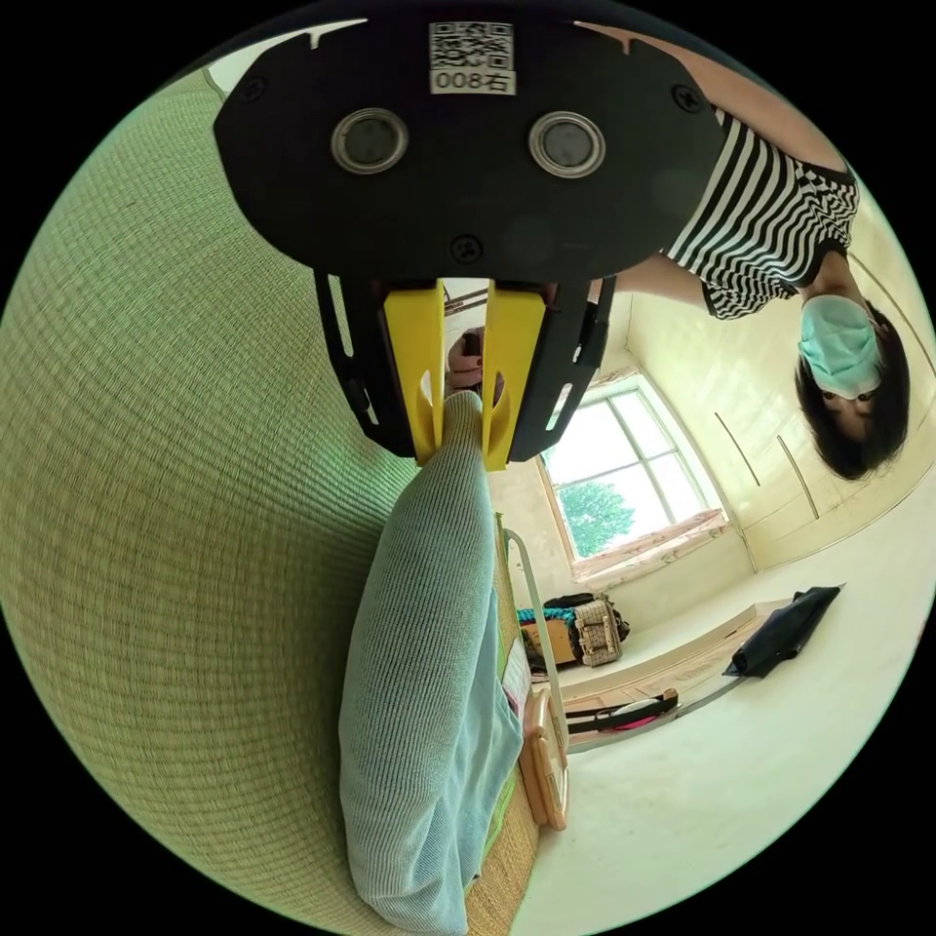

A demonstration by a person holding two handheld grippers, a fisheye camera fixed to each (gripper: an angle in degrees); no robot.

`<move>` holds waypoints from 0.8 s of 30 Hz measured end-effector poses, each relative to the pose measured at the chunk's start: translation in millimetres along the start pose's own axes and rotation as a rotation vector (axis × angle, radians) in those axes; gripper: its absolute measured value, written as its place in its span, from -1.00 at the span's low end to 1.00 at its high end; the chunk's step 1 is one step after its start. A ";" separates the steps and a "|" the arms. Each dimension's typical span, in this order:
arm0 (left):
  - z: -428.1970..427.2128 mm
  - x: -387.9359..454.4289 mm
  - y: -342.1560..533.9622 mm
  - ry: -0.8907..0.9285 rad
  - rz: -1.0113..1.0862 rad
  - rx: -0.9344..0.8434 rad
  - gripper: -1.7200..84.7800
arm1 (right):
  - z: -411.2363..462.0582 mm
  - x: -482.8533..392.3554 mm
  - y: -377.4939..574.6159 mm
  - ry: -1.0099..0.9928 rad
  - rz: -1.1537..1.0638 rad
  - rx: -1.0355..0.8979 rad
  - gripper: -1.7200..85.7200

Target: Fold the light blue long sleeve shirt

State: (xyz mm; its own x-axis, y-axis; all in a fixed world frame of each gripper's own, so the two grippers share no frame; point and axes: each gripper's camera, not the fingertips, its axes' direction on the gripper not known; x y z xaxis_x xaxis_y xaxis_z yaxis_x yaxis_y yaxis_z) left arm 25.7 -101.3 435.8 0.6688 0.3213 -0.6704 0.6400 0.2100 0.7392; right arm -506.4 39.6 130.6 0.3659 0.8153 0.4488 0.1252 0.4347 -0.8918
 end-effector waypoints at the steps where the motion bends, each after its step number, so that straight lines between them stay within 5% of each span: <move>1: -8.4 -2.2 -0.3 0.032 -0.002 0.040 -0.64 | -0.4 -1.5 1.6 -0.003 0.000 0.000 -0.81; 24: -90.6 18.1 9.6 0.013 -0.001 0.191 -0.72 | -12.3 -48.7 25.1 -0.020 -0.003 0.019 -0.81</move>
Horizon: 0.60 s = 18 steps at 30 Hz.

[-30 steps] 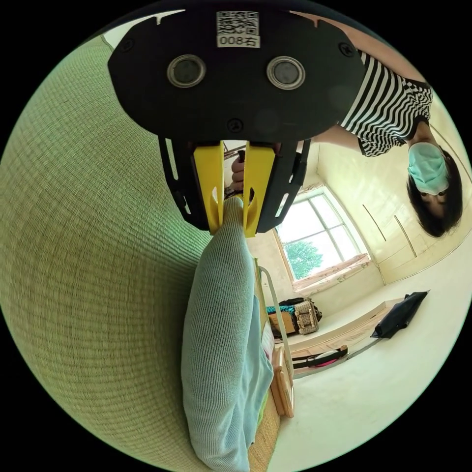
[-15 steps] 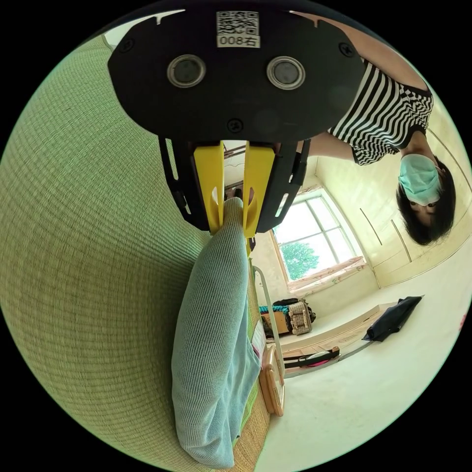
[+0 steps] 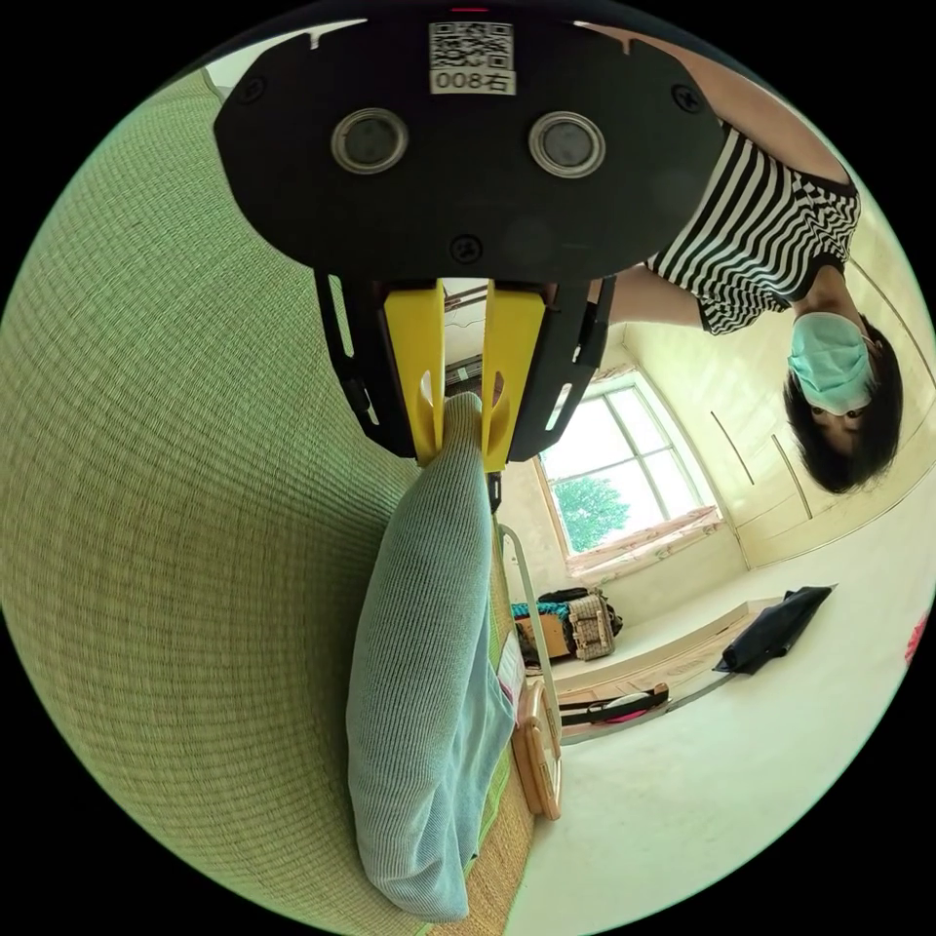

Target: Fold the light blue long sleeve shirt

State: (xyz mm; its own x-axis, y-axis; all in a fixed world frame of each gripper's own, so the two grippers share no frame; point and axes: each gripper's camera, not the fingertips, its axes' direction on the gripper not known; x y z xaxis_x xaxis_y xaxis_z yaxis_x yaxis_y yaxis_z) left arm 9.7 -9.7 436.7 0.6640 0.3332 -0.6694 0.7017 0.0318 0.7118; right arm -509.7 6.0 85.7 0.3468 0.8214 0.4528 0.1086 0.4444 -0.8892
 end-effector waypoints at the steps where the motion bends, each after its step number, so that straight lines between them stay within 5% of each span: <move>1: -3.4 3.1 1.8 -0.010 -0.002 0.005 -0.75 | -1.0 -2.6 1.0 -0.001 0.002 0.000 -0.81; 18: -28.8 79.0 63.2 -0.125 -0.026 -0.068 -0.85 | -41.1 -57.1 28.6 0.072 0.071 -0.029 -0.81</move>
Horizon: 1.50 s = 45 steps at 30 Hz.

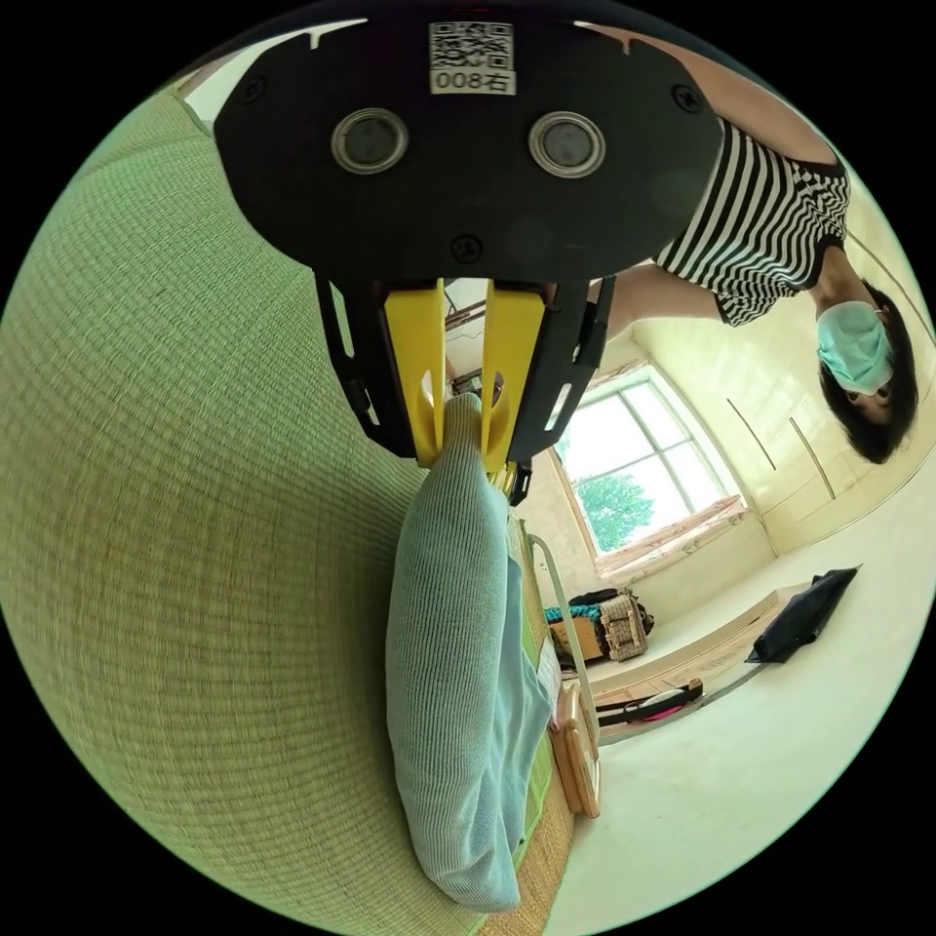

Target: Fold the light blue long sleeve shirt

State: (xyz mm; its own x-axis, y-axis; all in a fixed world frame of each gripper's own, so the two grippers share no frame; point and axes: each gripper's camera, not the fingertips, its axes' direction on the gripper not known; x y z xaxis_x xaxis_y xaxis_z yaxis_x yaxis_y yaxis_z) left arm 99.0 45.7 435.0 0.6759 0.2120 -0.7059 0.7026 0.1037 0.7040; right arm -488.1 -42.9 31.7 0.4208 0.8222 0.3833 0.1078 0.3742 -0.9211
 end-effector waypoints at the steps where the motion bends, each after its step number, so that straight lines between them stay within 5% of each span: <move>1: -1.6 6.7 7.5 -0.002 -0.006 -0.003 -0.85 | -5.4 -5.3 4.4 0.003 0.004 -0.002 -0.81; 23: 5.8 243.7 171.0 -0.065 0.111 -0.164 -0.86 | -174.3 -165.8 149.9 -0.076 -0.077 0.023 -0.84; 45: 142.3 520.7 291.6 0.062 0.284 -0.668 -0.87 | -388.4 -370.6 388.6 -0.143 -0.145 0.520 -0.88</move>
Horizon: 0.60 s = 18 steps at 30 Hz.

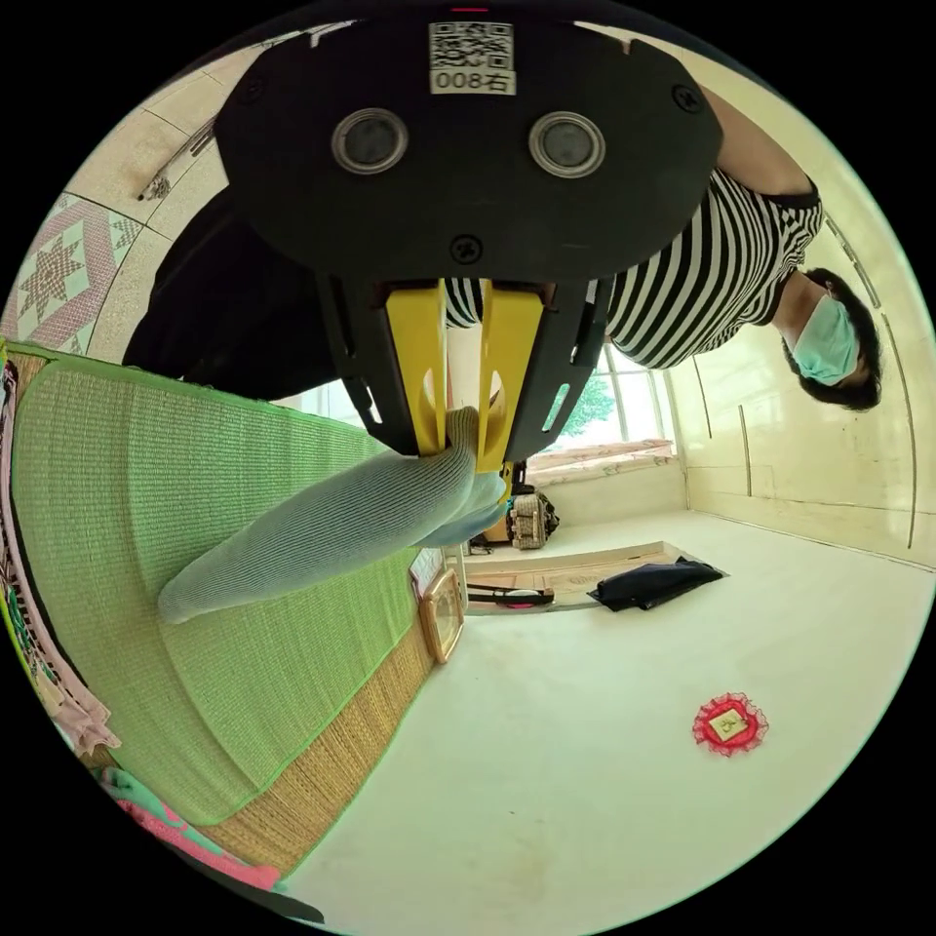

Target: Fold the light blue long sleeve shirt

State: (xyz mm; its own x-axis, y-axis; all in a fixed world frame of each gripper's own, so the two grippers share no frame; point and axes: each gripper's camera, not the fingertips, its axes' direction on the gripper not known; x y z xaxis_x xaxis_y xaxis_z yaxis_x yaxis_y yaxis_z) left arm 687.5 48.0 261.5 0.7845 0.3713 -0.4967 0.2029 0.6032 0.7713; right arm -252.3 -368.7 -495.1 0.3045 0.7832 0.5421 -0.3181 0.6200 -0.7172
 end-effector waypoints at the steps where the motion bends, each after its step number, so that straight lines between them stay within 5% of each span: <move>1: 13.4 15.0 -6.4 0.013 0.012 -0.022 -0.87 | -13.4 -13.2 -0.9 0.000 -0.011 0.025 -0.88; 8: 109.2 111.5 -55.4 0.021 0.091 -0.102 -0.87 | -96.2 -83.2 -46.5 0.019 -0.086 0.099 -0.89; 18: 286.6 285.2 -141.4 0.040 0.335 -0.016 -0.87 | -286.0 -238.8 -234.4 0.053 -0.356 0.108 -0.90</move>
State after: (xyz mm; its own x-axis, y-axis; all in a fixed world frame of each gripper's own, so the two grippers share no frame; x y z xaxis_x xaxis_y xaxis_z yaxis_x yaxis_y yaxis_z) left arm 1050.5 -133.7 124.8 0.7822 0.5780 -0.2326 -0.0716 0.4542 0.8880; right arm 6.4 -714.3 -581.7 0.4580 0.5157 0.7241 -0.2756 0.8568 -0.4359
